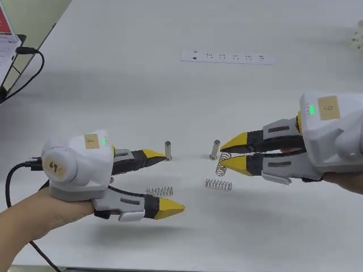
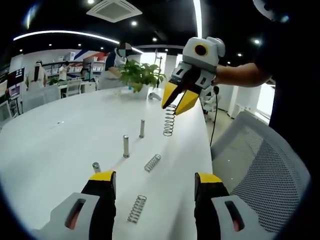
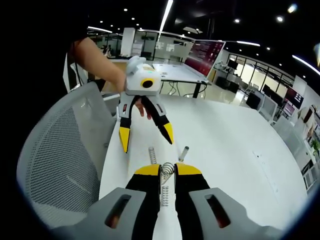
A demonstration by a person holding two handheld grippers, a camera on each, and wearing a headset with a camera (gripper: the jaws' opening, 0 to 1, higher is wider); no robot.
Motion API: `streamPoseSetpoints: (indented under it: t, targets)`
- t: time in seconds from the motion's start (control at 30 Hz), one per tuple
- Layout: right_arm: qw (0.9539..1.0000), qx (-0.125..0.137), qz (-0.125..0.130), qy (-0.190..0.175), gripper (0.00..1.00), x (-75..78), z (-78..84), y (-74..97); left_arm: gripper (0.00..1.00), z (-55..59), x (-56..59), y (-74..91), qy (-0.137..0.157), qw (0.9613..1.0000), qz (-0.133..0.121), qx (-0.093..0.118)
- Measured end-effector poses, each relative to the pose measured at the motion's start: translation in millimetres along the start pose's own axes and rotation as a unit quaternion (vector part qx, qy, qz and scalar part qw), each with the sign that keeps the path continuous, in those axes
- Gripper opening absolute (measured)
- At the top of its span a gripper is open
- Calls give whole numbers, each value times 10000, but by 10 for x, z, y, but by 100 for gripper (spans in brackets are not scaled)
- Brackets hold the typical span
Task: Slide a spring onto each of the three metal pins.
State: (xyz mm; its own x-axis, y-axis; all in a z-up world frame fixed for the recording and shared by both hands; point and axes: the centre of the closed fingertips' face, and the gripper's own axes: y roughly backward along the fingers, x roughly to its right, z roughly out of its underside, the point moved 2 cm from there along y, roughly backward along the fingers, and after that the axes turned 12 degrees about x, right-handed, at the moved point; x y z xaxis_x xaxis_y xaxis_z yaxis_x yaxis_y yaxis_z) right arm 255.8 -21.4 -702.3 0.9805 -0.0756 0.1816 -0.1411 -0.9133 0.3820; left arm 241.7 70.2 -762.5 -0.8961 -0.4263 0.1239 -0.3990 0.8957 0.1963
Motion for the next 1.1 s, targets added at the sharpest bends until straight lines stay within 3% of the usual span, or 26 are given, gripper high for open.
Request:
streamPoseSetpoints:
  t: [0.2, 0.63, 1.1]
  targets:
    - [10000, -20, 86, -14, 7, 44, 14, 40, 71, 28, -88, 102, 26, 9998, -220, 4]
    - [9991, -106, 400, -100, 7, 201, 93, 225, 98, 101, -159, 161, 74, 9988, -477, -61]
    - [9938, -211, 1075, -166, 7, 571, 192, 568, 98, 99, -219, 177, 63, 9983, -585, -8]
